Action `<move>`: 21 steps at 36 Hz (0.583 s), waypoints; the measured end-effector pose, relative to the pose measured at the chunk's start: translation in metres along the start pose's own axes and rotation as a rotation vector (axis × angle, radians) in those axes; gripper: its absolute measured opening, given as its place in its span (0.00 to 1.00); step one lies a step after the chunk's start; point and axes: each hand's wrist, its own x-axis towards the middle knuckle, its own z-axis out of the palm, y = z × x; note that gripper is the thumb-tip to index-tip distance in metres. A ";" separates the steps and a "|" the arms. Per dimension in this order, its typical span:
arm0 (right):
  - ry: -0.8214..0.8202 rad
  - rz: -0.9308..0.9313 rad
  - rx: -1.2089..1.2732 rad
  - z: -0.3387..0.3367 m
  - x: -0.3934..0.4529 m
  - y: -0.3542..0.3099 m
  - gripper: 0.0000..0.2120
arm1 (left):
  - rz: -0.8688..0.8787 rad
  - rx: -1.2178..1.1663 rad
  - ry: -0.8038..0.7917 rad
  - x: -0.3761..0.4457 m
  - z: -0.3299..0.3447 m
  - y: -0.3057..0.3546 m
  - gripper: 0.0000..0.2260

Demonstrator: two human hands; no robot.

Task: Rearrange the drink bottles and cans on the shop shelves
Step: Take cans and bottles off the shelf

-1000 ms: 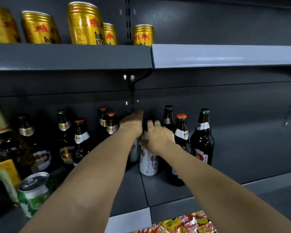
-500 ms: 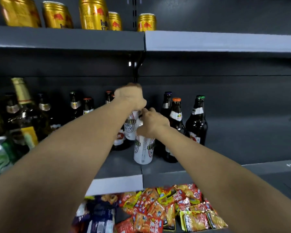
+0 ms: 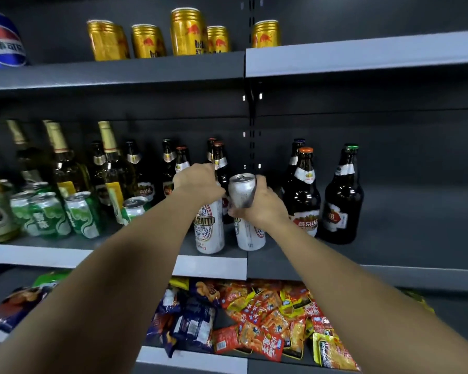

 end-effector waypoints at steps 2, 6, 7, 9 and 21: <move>0.061 0.015 0.009 0.007 -0.004 0.005 0.40 | -0.021 -0.078 0.007 -0.002 0.009 -0.008 0.23; 0.157 0.012 -0.026 0.013 -0.003 0.000 0.38 | -0.110 -0.294 0.044 -0.008 0.028 -0.014 0.29; 0.160 -0.009 -0.062 0.013 -0.001 -0.002 0.39 | -0.118 -0.302 0.061 -0.009 0.030 -0.012 0.28; 0.142 -0.066 -0.158 0.008 0.004 -0.007 0.43 | -0.126 -0.280 0.076 -0.011 0.029 -0.007 0.27; 0.050 -0.402 -0.186 0.007 -0.010 -0.090 0.32 | -0.327 -0.276 0.302 -0.069 -0.022 -0.065 0.22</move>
